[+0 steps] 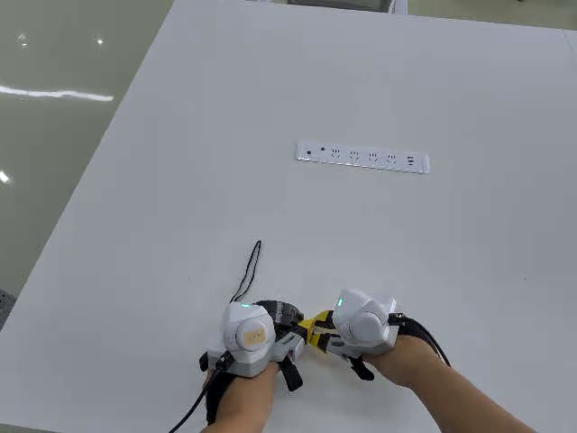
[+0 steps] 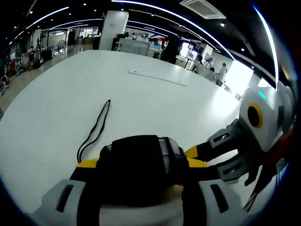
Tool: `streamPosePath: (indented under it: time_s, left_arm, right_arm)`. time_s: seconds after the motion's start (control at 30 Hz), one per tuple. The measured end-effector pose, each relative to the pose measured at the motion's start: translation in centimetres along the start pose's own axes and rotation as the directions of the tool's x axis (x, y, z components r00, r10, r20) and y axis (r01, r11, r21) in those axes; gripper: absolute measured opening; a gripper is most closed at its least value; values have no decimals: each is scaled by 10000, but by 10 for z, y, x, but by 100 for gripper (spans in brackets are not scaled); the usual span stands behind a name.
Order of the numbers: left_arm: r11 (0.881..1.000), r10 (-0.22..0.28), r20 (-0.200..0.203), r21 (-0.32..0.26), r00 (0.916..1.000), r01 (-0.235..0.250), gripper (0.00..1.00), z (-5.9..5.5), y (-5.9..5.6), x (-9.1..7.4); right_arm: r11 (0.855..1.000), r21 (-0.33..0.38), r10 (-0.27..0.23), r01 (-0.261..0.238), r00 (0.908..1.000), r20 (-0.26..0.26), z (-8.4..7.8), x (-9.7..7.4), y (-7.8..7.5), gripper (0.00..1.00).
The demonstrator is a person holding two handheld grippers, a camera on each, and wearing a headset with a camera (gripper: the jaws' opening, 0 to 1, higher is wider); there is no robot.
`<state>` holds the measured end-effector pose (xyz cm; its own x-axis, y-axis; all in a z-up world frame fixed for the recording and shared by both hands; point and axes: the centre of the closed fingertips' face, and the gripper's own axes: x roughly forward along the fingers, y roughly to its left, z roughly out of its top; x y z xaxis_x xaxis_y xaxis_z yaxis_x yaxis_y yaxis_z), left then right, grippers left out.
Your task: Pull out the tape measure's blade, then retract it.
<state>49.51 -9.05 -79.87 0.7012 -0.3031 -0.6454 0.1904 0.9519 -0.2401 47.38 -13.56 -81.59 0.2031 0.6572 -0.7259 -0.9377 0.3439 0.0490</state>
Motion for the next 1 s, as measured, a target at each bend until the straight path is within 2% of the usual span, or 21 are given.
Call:
streamPosePath:
  time_s: [0.63,0.7,0.8,0.93,1.0]
  left_arm:
    - [9999,-89,-37,68,10000,89,67,-1,-1,0]
    - [9999,-118,-53,86,9999,118,67,-1,-1,0]
    - [9998,-159,-61,132,9999,159,67,-1,-1,0]
    - [9998,-113,-28,134,9999,114,67,-1,-2,-1]
    - [9998,-112,-10,134,9999,112,67,-1,-2,0]
  right_arm:
    - [9995,-244,200,-195,9996,184,2,0,2,14]
    - [9976,-669,178,-164,9996,200,2,0,3,14]
    - [9982,-574,186,-170,9994,279,1,0,2,15]
    - [9969,-773,130,-113,9997,214,-2,-4,2,17]
    - [9953,-964,130,-109,9997,206,-4,-7,2,14]
